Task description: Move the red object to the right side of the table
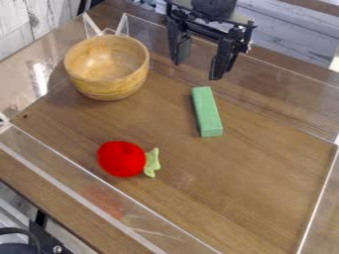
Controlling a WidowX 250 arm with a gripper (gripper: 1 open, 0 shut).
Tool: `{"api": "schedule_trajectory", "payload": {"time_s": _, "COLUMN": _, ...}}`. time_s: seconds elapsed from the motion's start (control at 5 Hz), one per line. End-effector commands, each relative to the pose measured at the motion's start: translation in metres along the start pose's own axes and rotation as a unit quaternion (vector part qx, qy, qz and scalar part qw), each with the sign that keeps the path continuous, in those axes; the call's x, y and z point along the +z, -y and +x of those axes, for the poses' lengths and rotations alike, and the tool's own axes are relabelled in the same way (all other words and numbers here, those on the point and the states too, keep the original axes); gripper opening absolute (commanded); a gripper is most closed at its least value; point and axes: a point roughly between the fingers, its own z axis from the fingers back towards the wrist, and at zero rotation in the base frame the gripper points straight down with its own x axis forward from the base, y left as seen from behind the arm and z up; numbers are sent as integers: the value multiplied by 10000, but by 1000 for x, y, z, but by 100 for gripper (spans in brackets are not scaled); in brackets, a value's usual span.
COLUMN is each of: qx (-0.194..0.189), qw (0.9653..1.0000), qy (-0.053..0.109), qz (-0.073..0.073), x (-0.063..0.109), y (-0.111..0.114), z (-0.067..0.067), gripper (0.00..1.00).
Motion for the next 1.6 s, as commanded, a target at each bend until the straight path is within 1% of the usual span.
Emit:
{"api": "schedule_trajectory", "payload": {"time_s": 0.0, "qx": 117, "qw": 9999, "qy": -58, "qz": -10, "x": -6, "y": -6, "z": -16, "gripper": 100}}
{"api": "schedule_trajectory", "payload": {"time_s": 0.2, "qx": 372, "qw": 9993, "qy": -56, "qz": -54, "x": -12, "y": -18, "z": -40, "gripper": 100}}
{"api": "schedule_trajectory", "payload": {"time_s": 0.4, "qx": 610, "qw": 9981, "qy": -9, "qz": -62, "x": -16, "y": -34, "z": -66, "gripper": 100}}
{"api": "schedule_trajectory", "payload": {"time_s": 0.6, "qx": 1076, "qw": 9941, "qy": 17, "qz": -103, "x": -22, "y": -52, "z": -86, "gripper": 100}}
{"api": "schedule_trajectory", "payload": {"time_s": 0.8, "qx": 1954, "qw": 9805, "qy": 40, "qz": -184, "x": -28, "y": -65, "z": -101, "gripper": 100}}
{"api": "schedule_trajectory", "payload": {"time_s": 1.0, "qx": 3061, "qw": 9514, "qy": 73, "qz": -324, "x": -35, "y": -70, "z": -110, "gripper": 100}}
{"api": "schedule_trajectory", "payload": {"time_s": 1.2, "qx": 4071, "qw": 9119, "qy": 75, "qz": -520, "x": -45, "y": -72, "z": -113, "gripper": 100}}
{"api": "schedule_trajectory", "payload": {"time_s": 1.4, "qx": 4917, "qw": 8678, "qy": 43, "qz": -718, "x": -57, "y": -72, "z": -114, "gripper": 100}}
